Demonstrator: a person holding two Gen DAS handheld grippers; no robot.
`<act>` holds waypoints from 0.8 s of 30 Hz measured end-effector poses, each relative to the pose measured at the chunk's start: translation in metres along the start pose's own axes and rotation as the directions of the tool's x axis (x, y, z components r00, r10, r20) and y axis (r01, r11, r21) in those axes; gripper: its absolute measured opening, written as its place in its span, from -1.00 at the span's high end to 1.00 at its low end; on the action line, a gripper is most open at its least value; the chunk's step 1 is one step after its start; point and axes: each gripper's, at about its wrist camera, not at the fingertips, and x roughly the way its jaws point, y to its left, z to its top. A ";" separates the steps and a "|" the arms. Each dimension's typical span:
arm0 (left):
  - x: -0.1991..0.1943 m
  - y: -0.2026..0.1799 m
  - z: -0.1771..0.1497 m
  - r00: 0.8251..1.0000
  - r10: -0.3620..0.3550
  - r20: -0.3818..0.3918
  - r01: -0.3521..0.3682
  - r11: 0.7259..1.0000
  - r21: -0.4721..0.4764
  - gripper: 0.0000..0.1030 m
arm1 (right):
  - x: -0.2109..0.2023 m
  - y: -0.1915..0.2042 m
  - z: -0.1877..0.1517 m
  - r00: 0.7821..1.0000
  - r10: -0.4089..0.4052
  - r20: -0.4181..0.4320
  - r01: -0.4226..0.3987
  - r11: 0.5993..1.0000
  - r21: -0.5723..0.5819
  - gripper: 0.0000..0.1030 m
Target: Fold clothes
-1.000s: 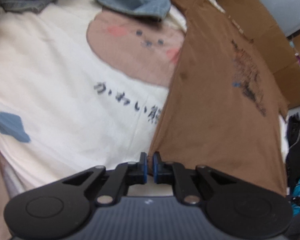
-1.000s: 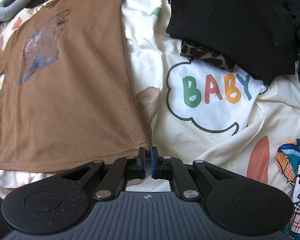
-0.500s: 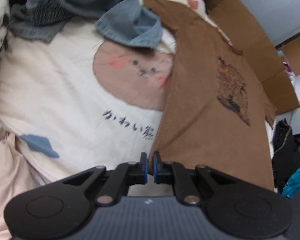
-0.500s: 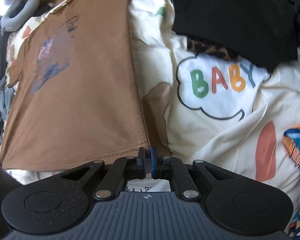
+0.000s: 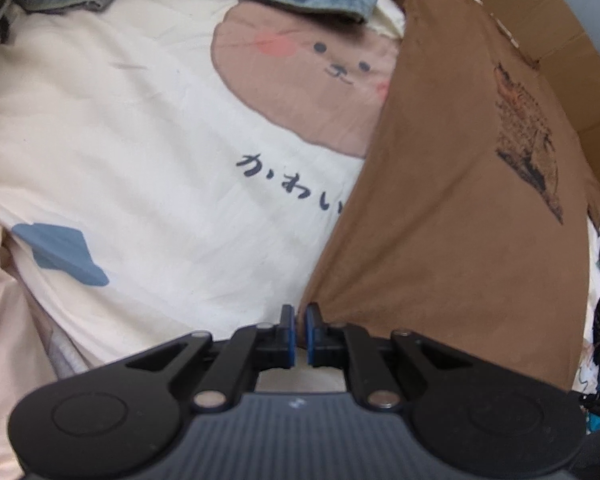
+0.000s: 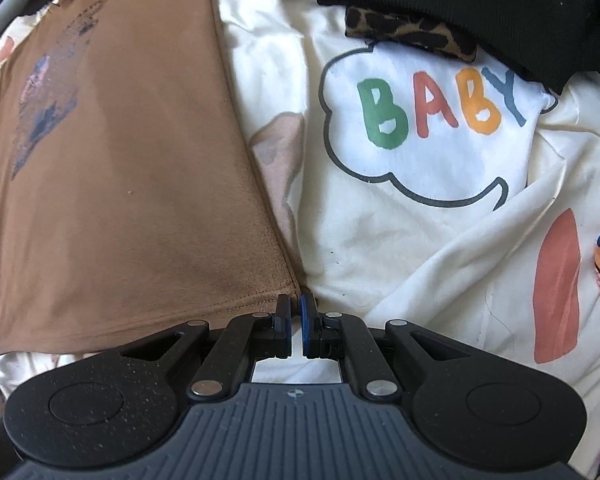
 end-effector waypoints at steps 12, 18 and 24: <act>-0.018 -0.004 0.008 0.998 0.065 -0.004 -0.065 0.998 -0.004 0.04 | -0.021 0.008 -0.009 0.996 -0.012 0.087 0.012 1.000 0.000 0.88; -0.053 -0.019 0.028 0.998 0.049 0.045 -0.050 0.998 0.028 -0.14 | -0.062 -0.003 -0.003 0.984 0.015 0.178 -0.021 0.999 0.035 0.86; -0.084 -0.042 0.043 0.996 0.030 0.089 -0.038 0.995 0.093 -0.18 | -0.096 -0.010 0.005 0.966 0.021 0.258 -0.032 0.999 0.039 0.61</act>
